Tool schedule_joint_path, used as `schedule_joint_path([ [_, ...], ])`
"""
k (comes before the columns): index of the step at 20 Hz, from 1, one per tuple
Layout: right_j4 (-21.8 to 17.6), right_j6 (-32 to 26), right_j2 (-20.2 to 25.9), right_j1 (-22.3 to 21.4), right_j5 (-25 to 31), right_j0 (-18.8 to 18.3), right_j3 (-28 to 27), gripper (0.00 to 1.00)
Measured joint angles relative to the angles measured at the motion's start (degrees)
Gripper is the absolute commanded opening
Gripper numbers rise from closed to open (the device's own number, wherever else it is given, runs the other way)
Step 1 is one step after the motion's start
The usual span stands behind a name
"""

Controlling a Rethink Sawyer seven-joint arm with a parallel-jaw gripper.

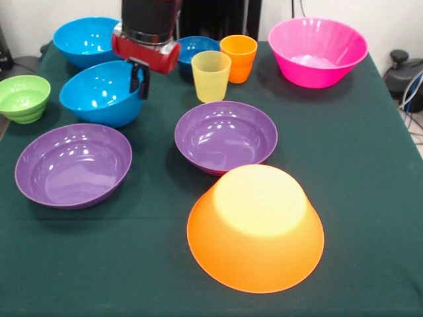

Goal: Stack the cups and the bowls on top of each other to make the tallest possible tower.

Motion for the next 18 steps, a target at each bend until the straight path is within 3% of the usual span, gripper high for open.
schedule_joint_path([
  [9, 3.5, 0.0, 2.1, -4.6, 5.0, 2.6, 1.5, 0.0],
  [16, 2.8, 0.0, 1.7, -7.5, 5.5, 10.0, -0.3, 0.0],
  [18, 2.8, 0.0, 1.9, -7.4, 5.5, 10.6, -0.9, 0.0],
])
